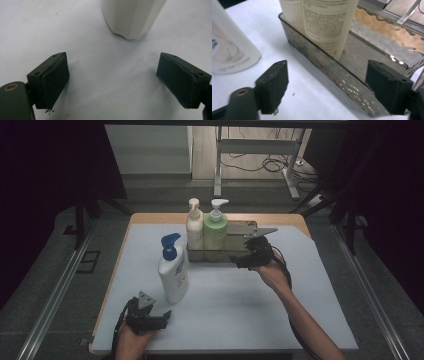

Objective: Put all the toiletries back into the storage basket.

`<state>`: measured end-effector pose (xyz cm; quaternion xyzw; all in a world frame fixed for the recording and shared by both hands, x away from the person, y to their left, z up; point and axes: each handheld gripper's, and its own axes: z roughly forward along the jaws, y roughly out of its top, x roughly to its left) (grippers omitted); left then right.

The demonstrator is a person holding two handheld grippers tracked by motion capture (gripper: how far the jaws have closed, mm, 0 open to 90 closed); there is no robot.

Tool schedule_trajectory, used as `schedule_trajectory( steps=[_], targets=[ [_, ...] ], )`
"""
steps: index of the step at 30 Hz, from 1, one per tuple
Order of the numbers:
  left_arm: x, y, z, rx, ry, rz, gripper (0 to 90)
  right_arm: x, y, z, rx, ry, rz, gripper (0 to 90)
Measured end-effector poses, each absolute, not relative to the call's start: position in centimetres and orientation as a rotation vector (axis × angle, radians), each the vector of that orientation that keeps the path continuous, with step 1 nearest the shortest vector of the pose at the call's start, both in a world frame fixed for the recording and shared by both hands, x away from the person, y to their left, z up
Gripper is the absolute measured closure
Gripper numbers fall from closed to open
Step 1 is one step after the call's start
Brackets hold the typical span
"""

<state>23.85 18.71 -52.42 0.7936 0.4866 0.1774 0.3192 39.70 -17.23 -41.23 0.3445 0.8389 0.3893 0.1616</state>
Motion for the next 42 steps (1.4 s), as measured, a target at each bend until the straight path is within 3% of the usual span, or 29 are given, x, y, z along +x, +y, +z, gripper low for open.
schedule_trajectory(
  steps=[9,18,42],
  targets=[
    [23.9,18.7,-52.4,2.086,1.28,0.466,10.7,38.0,-18.1,-41.2,0.925,2.428,1.096,11.5],
    [23.8,18.7,-52.4,2.085,1.28,0.468,10.7,36.7,-19.5,-41.4,0.911,2.439,1.11,0.0],
    [23.8,18.7,-52.4,2.085,1.28,0.469,10.7,32.6,-23.9,-42.8,0.921,2.418,1.105,0.0]
  ],
)
